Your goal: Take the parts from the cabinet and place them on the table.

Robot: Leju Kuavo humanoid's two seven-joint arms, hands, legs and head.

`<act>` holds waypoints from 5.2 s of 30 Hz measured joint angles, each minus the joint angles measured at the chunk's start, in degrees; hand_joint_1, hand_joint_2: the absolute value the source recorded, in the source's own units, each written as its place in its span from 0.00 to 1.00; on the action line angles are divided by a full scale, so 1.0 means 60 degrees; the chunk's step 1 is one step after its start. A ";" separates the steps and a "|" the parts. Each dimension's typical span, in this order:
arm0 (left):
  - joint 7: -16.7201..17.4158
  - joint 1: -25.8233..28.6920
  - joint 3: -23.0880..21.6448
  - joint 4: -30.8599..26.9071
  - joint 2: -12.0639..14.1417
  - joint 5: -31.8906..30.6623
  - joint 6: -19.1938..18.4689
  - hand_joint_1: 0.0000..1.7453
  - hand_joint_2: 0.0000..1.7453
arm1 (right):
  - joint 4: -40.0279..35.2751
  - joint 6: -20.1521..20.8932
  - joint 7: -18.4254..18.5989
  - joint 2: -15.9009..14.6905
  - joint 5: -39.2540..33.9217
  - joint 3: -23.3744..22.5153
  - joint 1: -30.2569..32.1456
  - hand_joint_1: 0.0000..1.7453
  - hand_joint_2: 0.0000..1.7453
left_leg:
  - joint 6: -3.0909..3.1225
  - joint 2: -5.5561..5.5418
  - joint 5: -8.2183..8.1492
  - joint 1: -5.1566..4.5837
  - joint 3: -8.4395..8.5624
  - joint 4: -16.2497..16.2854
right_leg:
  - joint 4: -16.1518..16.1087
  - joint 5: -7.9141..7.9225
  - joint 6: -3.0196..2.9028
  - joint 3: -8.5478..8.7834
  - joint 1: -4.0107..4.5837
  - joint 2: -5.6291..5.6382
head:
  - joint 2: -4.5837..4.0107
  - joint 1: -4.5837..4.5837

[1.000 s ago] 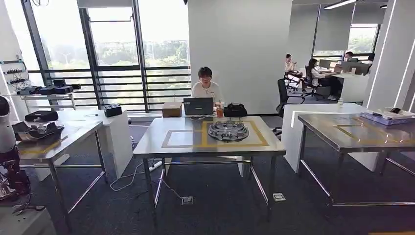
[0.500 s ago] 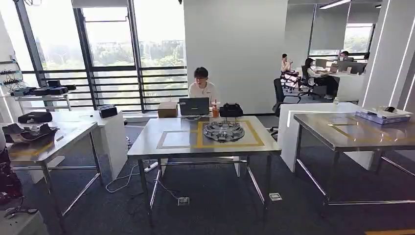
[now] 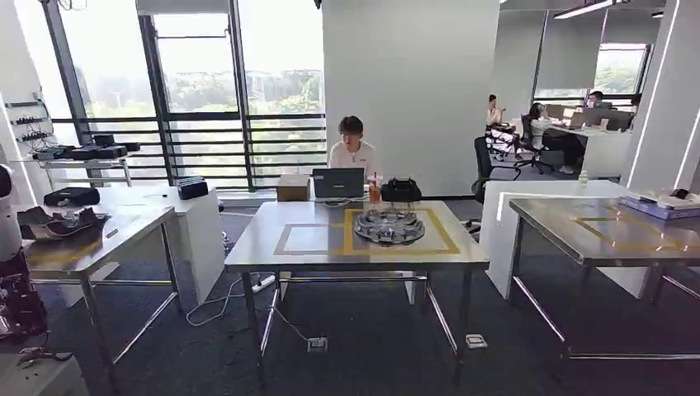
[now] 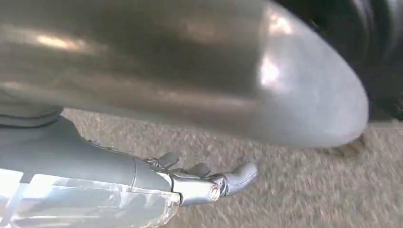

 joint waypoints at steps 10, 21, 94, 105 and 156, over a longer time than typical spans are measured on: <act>0.0011 0.0004 0.0008 -0.0007 0.0011 -0.0015 0.0087 1.00 1.00 | 0.0000 -0.0025 0.0051 0.0033 0.0040 0.0003 0.0050 0.00 0.00 | -0.0294 0.0030 -0.0615 0.0210 -0.2054 0.3019 | -0.0024 -0.0535 -0.0350 0.0560 0.0012 0.0070 | 0.0011 -0.0077; 0.0011 0.0006 0.0037 -0.0058 0.0011 -0.0004 0.0091 1.00 1.00 | 0.0000 0.0015 -0.0015 0.0055 0.0069 0.0007 -0.0011 0.00 0.00 | 0.0379 0.0022 0.0777 0.0081 -0.0307 -0.0258 | 0.1043 -0.1072 -0.0078 0.0623 0.0084 0.0020 | -0.0011 -0.0059; -0.0262 0.0116 -0.0036 -0.0386 0.0616 0.0597 0.0404 1.00 1.00 | 0.0255 -0.0189 0.0546 -0.0462 -0.0608 -0.0685 0.0256 0.00 0.00 | 0.0057 -0.0131 0.0354 -0.0030 0.0026 -0.0036 | -0.0323 0.0010 -0.0268 0.0278 0.0162 0.0006 | 0.0004 0.0044; -0.0266 0.0088 -0.0062 -0.0433 0.0845 0.0309 0.0423 1.00 1.00 | 0.0681 -0.0321 0.0105 -0.0320 -0.0616 -0.0630 0.0069 0.00 0.00 | -0.0206 0.0000 0.0818 0.0193 -0.1182 0.0803 | -0.0342 -0.0398 -0.0424 0.0926 0.0113 0.0036 | 0.0004 -0.0062; -0.0441 0.0153 -0.0484 -0.0135 0.0863 0.0499 0.0364 1.00 1.00 | -0.1338 0.0576 0.1330 -0.0222 -0.0688 -0.1006 0.0761 0.00 0.00 | -0.0008 -0.0093 0.0085 0.0033 0.0085 -0.0129 | -0.0247 0.0115 -0.0219 0.0128 0.0158 -0.0011 | 0.0000 0.0029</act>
